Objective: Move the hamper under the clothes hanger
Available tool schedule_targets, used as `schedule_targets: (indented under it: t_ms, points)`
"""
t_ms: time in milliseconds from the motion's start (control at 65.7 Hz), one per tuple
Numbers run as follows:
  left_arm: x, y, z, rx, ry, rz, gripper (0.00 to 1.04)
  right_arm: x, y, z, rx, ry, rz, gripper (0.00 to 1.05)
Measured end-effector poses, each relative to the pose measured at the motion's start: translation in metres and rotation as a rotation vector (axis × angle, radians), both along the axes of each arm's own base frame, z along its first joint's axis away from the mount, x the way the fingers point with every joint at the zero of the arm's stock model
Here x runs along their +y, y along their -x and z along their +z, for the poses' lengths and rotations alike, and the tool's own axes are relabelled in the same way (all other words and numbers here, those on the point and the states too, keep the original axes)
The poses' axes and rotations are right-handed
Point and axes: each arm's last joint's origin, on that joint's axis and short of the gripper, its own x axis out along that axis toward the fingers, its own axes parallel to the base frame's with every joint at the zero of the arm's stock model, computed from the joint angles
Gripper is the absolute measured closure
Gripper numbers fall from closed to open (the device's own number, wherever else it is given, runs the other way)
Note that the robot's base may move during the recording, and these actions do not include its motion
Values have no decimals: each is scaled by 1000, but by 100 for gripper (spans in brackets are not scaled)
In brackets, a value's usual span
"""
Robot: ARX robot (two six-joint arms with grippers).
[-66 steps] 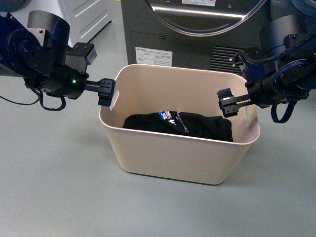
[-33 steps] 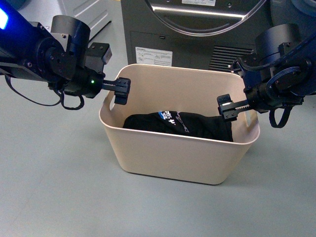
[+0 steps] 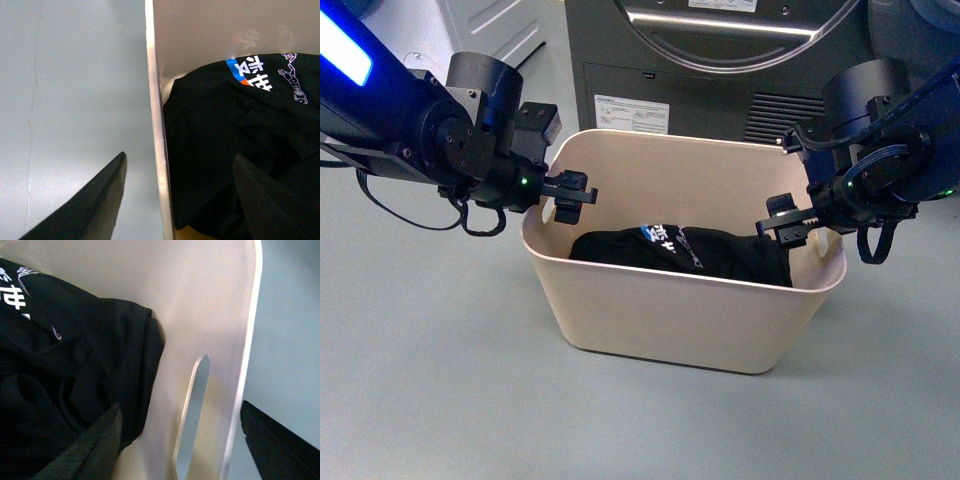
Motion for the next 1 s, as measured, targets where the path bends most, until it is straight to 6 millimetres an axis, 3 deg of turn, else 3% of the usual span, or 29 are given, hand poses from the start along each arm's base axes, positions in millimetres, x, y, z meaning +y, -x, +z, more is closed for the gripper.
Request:
schedule_targets:
  t_ms: [183,350,731,1004]
  points:
    - [2,0,0,-2,-4,8,76,1,0,-3,3,25,-20,76]
    - [3,0,0,-5,-7,20,100,1,-1,-2,-5,13,-43,98]
    - [10,6,17,0,-14,46,101,3,0,16,-25,-43,-65,101]
    - [11,6,68,-90,-18,40,101,2,2,55,-93,-64,-60,101]
